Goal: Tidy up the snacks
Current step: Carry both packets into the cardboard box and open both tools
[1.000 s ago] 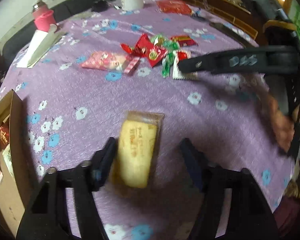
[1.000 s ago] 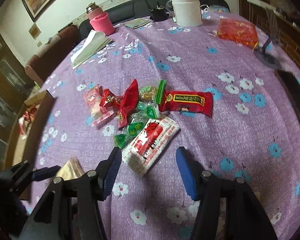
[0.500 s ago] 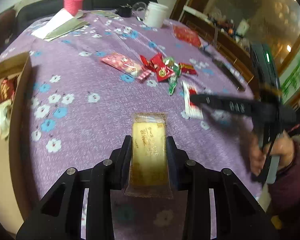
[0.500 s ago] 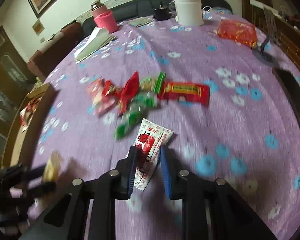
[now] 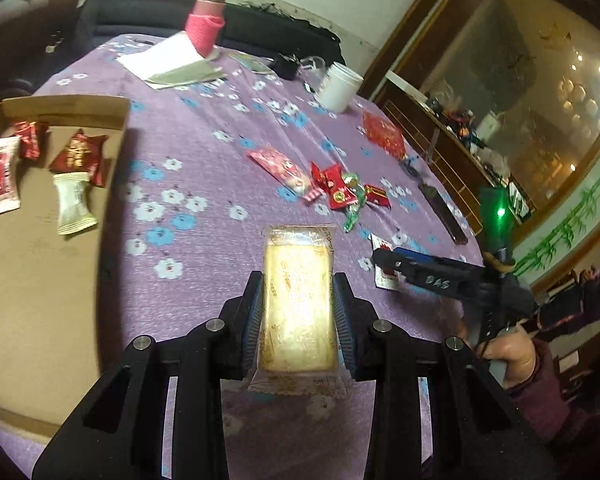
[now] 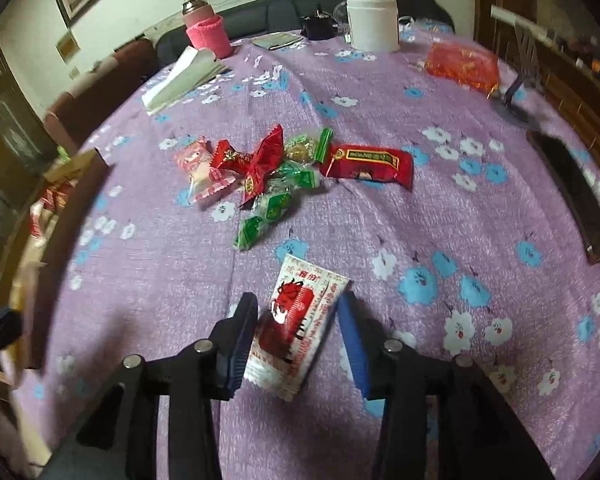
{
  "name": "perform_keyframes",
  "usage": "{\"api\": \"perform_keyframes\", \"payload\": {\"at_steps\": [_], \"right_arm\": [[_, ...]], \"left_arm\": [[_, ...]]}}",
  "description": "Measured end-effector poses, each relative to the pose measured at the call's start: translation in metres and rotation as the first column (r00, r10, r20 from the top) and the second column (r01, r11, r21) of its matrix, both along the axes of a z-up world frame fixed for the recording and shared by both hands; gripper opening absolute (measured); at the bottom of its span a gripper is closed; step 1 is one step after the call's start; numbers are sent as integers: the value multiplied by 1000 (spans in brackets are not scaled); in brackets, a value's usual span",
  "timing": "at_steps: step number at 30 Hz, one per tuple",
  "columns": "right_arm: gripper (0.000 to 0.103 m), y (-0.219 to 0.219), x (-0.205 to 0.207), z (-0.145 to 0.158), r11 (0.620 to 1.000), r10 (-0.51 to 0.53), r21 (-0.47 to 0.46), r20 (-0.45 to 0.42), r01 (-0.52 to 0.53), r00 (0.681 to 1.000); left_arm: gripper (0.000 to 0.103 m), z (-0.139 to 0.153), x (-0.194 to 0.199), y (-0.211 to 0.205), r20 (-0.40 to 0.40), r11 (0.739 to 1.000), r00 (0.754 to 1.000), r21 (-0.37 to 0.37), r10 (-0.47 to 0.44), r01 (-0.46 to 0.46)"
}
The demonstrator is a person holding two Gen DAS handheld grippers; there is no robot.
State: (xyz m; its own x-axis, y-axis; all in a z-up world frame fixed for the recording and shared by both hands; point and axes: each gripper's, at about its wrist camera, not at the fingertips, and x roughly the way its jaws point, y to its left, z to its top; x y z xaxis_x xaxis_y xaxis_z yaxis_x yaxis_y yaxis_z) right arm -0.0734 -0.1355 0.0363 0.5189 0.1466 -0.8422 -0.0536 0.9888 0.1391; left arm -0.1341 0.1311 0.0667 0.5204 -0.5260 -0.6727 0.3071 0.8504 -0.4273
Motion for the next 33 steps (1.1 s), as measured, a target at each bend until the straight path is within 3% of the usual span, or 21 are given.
{"api": "perform_keyframes", "payload": {"at_steps": [2, 3, 4, 8, 14, 21, 26, 33], "right_arm": [[43, 12, -1, -2, 996, 6, -86, 19, -5, 1000], [34, 17, -2, -3, 992, 13, -122, 30, -9, 999], [32, 19, -4, -2, 992, 23, -128, 38, -18, 999], [28, 15, -10, 2, 999, 39, -19, 21, -39, 999], [28, 41, -12, 34, 989, 122, 76, 80, -128, 989], [28, 131, 6, 59, 937, 309, 139, 93, -319, 947], [28, 213, 16, 62, 882, 443, 133, 99, -453, 891], [28, 293, 33, 37, 838, 530, 131, 36, -530, 847]], "left_arm": [[33, 2, -2, 9, 5, 1000, 1000, -8, 21, -21], [33, 3, -2, 15, 6, 999, 999, -13, 34, -34], [33, 4, -2, 19, 8, 999, 999, -16, 46, -46], [33, 7, -2, 49, 21, 993, 993, -17, 113, -113], [33, 7, 10, 110, 3, 969, 969, 4, 247, -247], [33, -4, 47, 175, -82, 924, 921, 77, 380, -374], [33, -24, 64, 197, -142, 898, 889, 135, 435, -418], [34, -29, 65, 216, -166, 880, 864, 102, 475, -465]]}}
